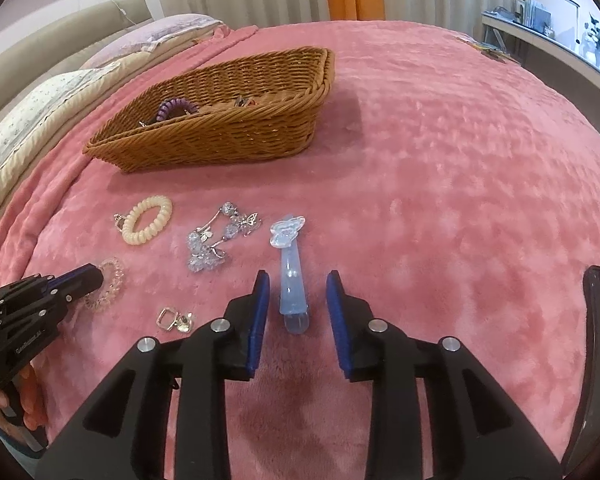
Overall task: Organize jewelry
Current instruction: 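Grasp the clear beaded bracelet with the left tool while the right tool grasps the blue clip, then carry the clear bracelet and blue clip into the basket and open both tools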
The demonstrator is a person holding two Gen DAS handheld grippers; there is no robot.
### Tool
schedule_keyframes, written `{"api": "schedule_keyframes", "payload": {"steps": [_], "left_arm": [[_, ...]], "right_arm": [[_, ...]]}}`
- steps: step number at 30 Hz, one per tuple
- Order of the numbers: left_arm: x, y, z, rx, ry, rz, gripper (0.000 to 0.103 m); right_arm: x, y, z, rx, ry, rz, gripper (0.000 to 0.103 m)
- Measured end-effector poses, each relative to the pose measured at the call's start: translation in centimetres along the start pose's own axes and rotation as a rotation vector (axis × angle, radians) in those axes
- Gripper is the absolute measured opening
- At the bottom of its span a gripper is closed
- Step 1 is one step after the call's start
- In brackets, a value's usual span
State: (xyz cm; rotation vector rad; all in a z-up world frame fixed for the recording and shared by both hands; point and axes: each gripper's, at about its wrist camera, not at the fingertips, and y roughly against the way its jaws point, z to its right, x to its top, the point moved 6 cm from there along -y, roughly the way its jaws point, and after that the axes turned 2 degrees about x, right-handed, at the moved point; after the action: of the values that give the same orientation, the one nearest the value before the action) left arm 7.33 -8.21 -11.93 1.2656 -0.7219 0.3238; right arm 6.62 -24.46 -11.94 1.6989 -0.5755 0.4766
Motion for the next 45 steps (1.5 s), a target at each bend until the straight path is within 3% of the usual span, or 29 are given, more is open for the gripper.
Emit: {"api": "schedule_keyframes", "payload": {"steps": [5, 6, 7, 17, 22, 29, 36, 45], "left_arm": [[-0.1, 0.1, 0.3, 0.008, -0.017, 0.004, 0.009], [-0.1, 0.1, 0.3, 0.009, -0.018, 0.006, 0.010], [-0.1, 0.2, 0.4, 0.008, -0.020, 0.010, 0.008], [1.0, 3.2, 0.7, -0.031, -0.015, 0.119, 0.008], [3.9, 6.6, 0.6, -0.030, -0.001, 0.220, 0.008], [11.3, 9.7, 0.2, -0.023, 0.023, 0.338, 0.008], [17.1, 5.9, -0.8, -0.013, 0.065, 0.366, 0.008], [18.0, -1.3, -2.7, 0.034, 0.107, 0.308, 0.008]], "right_arm": [[0.0, -0.2, -0.6, -0.025, 0.042, 0.006, 0.026], [-0.1, -0.1, -0.9, -0.017, 0.054, 0.008, 0.014], [0.0, -0.1, -1.1, -0.014, 0.061, 0.011, 0.011], [1.6, 4.5, -3.4, 0.059, 0.102, 0.176, 0.011], [4.2, 7.3, -4.1, 0.072, 0.106, 0.249, 0.011], [9.9, 7.9, -4.3, 0.065, 0.094, 0.310, 0.011], [15.7, 4.3, -4.6, 0.054, 0.104, 0.284, 0.011], [17.9, -4.1, -5.1, 0.111, 0.065, 0.151, 0.011]]}}
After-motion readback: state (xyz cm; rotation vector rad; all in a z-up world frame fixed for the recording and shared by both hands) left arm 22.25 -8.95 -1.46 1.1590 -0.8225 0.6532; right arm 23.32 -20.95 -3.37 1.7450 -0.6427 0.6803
